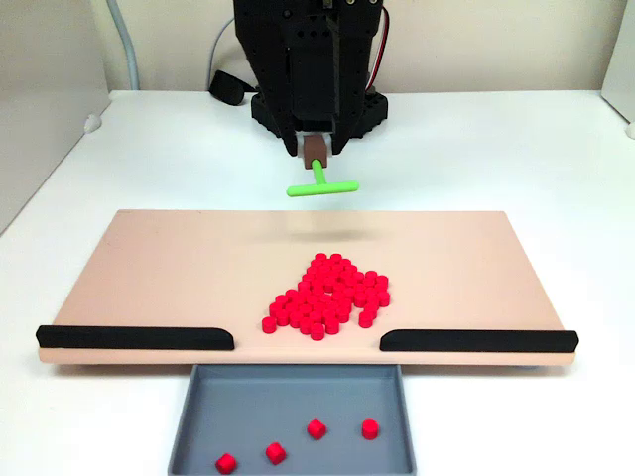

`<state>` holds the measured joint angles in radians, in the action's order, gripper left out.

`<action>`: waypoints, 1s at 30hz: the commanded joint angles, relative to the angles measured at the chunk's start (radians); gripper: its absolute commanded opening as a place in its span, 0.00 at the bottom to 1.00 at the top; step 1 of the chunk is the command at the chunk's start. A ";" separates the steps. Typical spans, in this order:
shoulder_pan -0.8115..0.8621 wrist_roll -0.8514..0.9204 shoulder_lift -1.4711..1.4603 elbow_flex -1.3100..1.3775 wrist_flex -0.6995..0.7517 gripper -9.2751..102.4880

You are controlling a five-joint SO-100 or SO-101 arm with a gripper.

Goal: Gather the right side granules

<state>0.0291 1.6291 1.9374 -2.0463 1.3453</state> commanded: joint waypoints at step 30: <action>0.028 -0.089 0.032 0.009 0.000 0.08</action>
<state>0.0614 1.5140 1.9543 -2.0463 1.3453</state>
